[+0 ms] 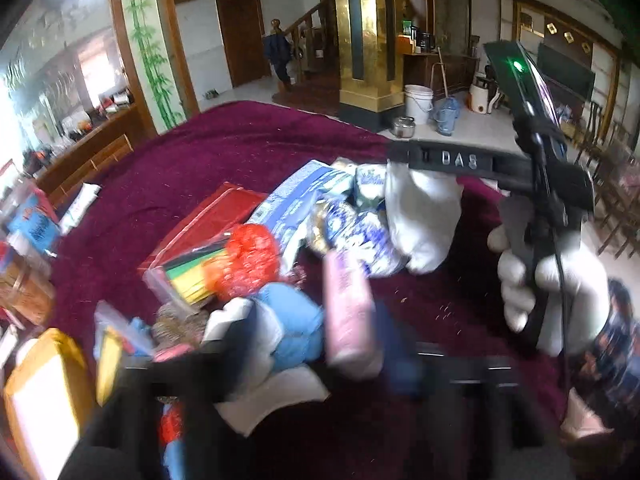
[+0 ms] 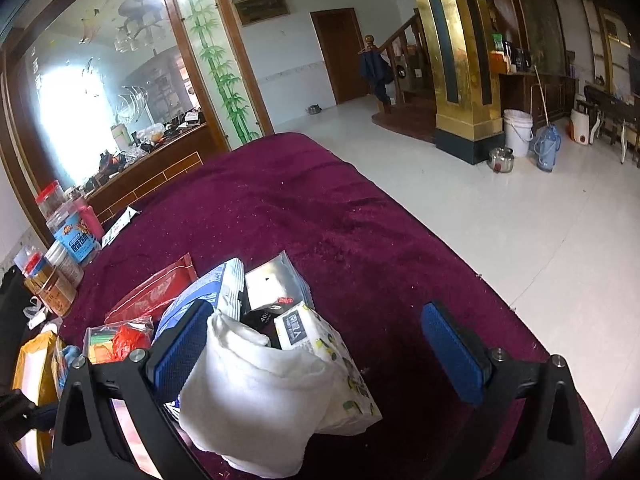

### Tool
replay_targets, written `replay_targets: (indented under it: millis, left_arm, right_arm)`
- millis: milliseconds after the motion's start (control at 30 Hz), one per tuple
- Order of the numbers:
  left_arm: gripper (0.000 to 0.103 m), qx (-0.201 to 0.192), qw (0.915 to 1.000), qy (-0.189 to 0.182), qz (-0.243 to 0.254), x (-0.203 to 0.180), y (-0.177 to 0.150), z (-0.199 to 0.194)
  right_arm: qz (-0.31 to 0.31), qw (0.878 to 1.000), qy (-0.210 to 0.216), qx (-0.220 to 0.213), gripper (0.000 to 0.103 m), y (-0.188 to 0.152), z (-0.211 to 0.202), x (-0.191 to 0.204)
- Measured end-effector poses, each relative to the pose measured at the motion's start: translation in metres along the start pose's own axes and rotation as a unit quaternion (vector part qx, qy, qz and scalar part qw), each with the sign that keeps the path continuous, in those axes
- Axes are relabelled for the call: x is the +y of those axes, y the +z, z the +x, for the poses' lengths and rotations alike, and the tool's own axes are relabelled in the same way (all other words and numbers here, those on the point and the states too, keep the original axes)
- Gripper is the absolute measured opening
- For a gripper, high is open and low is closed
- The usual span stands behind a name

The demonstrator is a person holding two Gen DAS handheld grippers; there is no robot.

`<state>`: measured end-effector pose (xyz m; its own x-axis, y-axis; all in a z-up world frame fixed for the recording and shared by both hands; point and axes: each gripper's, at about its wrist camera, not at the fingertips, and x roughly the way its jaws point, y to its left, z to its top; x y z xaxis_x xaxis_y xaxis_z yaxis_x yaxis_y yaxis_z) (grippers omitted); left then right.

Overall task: Organize soft objects
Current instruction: 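Grasp the pink tube package with the left gripper while the right gripper holds the white cloth, then carry the pink package with the left gripper over the yellow-rimmed tray while the right gripper carries the cloth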

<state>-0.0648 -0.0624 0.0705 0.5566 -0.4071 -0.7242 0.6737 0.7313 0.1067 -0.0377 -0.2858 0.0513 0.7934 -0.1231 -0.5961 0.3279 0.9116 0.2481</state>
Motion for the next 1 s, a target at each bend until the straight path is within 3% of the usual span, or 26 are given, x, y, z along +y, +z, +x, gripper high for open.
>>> replay_targets:
  millis: [67,333,367,400,467,533,633,733,867,1000]
  left_arm:
    - [0.082,-0.006,0.9996,0.021,0.016,-0.003,-0.003,-0.001]
    - [0.082,0.004,0.9999,-0.007,0.014,-0.029,0.002,0.020]
    - [0.073,0.014,0.9997,-0.005,0.019,-0.035,0.003,0.026]
    - [0.047,0.027,0.9993,0.001,0.026,-0.043,0.004,0.034]
    - [0.021,0.051,0.9982,0.009,0.030,-0.050,0.002,0.046]
    - [0.020,0.045,0.9990,0.007,0.003,-0.047,0.002,0.045]
    - [0.020,0.023,0.9964,-0.026,-0.077,-0.023,-0.003,0.028]
    - [0.020,-0.018,0.9897,-0.044,-0.135,0.000,-0.015,-0.012]
    - [0.020,-0.063,0.9819,-0.046,-0.173,0.013,-0.038,-0.065]
    - [0.020,-0.095,0.9744,-0.026,-0.202,0.035,-0.064,-0.111]
  right_arm:
    - [0.004,1.000,-0.001,0.003,0.103,0.000,0.001,-0.002]
    - [0.005,1.000,-0.002,0.006,0.103,-0.001,0.002,-0.003]
    - [0.006,1.000,-0.003,0.006,0.103,-0.001,0.002,-0.002]
    - [0.005,1.000,-0.004,0.005,0.103,-0.001,0.001,-0.002]
    - [0.006,1.000,-0.005,0.005,0.103,-0.001,0.002,-0.003]
    - [0.007,1.000,-0.006,0.005,0.103,-0.002,0.002,-0.004]
    - [0.011,1.000,-0.005,0.006,0.103,-0.001,0.002,-0.005]
    - [0.020,1.000,0.011,0.006,0.103,0.000,0.001,-0.008]
    - [0.045,0.998,0.052,0.003,0.103,0.002,-0.003,-0.018]
    - [0.061,0.996,0.066,0.004,0.103,0.004,-0.005,-0.023]
